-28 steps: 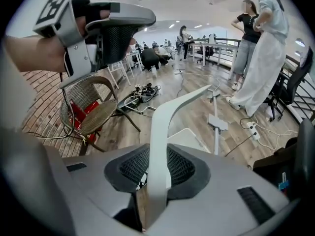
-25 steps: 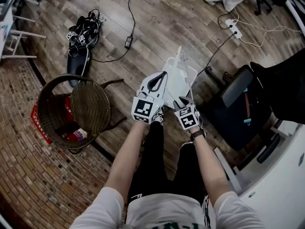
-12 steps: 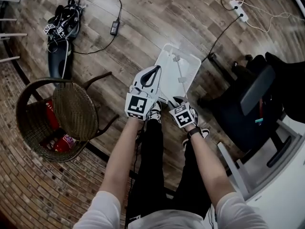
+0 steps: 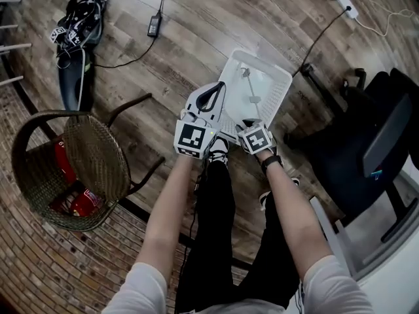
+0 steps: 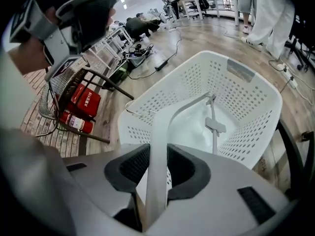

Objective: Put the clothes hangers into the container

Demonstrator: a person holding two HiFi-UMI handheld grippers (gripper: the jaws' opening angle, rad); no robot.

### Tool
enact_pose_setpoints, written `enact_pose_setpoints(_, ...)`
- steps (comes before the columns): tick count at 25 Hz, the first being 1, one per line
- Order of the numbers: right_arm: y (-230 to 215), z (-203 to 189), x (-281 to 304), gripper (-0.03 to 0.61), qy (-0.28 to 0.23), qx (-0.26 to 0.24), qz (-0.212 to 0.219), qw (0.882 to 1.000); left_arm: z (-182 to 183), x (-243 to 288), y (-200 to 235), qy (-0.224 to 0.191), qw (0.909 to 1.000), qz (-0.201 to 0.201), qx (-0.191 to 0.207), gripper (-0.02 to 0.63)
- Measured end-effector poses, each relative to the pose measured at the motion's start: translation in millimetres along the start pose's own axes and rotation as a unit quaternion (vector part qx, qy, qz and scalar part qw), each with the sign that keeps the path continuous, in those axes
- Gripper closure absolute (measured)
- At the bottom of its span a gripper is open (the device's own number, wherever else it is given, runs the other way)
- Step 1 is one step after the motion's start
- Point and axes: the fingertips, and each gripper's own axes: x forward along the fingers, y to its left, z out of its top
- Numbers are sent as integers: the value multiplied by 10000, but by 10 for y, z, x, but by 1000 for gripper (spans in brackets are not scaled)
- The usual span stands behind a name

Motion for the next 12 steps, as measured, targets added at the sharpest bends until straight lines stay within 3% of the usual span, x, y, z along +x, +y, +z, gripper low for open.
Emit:
enact_pose_setpoints(4, -71, -215, 317, 454, 319, 227, 192, 9990, -270, 102, 60, 72, 10000, 30, 54, 604)
enact_pose_setpoints(8, -65, -90, 498, 444, 73, 47, 133, 9999, -425, 157, 77, 158, 9998, 106, 77, 604)
enact_pose_setpoints(9, -76, -64, 527, 421, 22, 2, 59, 10000, -450, 164, 61, 192, 9997, 100, 99, 604)
enact_pose_setpoints(11, -87, -49, 541, 271, -20, -45, 15, 10000, -480, 166, 22, 265, 9995, 54, 177, 604)
enact_pose_setpoints(12, -83, -44, 523, 253, -50, -16, 37, 10000, -489, 161, 9, 299, 9993, 28, 213, 604)
